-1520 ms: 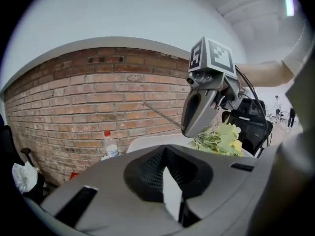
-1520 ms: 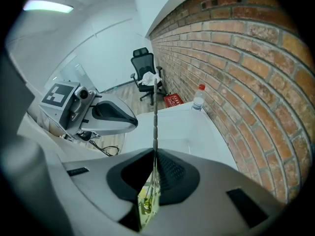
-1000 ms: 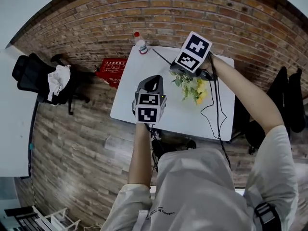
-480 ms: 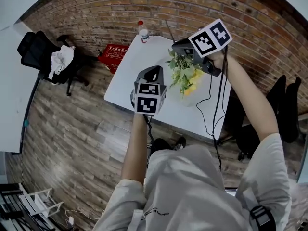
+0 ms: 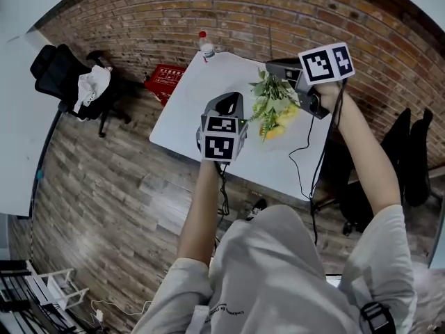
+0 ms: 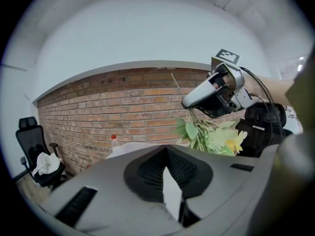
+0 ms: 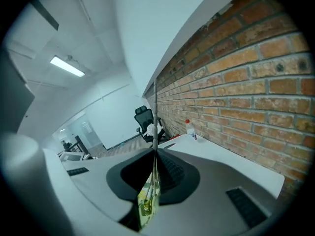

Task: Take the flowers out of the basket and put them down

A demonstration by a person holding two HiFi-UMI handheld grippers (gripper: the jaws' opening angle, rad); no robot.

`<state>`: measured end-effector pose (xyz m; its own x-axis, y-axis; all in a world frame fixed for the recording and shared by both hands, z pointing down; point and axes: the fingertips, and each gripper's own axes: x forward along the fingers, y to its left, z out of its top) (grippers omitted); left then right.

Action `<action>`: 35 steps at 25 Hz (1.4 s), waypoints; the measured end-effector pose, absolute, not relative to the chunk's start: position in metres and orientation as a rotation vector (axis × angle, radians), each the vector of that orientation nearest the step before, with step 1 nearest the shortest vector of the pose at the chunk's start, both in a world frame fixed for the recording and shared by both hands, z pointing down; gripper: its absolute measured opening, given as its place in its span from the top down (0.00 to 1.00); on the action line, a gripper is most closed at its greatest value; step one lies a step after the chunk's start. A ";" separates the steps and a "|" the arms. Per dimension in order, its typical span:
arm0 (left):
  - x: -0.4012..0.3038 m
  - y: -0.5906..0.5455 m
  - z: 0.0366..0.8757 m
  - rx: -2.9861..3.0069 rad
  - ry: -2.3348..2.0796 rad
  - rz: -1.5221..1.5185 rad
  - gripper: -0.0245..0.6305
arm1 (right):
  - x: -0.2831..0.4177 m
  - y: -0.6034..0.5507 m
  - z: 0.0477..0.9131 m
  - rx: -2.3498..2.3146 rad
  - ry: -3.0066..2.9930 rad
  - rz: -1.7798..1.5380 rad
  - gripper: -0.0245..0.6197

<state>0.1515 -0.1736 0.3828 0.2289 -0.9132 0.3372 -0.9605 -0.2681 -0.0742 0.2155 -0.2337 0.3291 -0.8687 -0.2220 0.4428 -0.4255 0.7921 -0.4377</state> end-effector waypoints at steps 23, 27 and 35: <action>0.241 -0.043 0.377 2.286 -1.901 0.451 0.93 | 0.327 -0.128 0.316 0.449 -2.750 0.898 0.89; 0.244 -0.033 0.379 2.255 -1.921 0.418 0.93 | 0.337 -0.123 0.328 0.492 -2.708 0.958 0.89; 0.275 0.008 0.412 2.157 -1.954 0.395 0.93 | 0.375 -0.092 0.364 0.500 -2.689 1.100 0.89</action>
<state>0.2754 0.0076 0.4124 0.0883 -0.9395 0.3310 -0.9943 -0.1032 -0.0277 0.3747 -0.0924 0.3643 -0.9243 -0.2348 0.3010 -0.3784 0.6672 -0.6416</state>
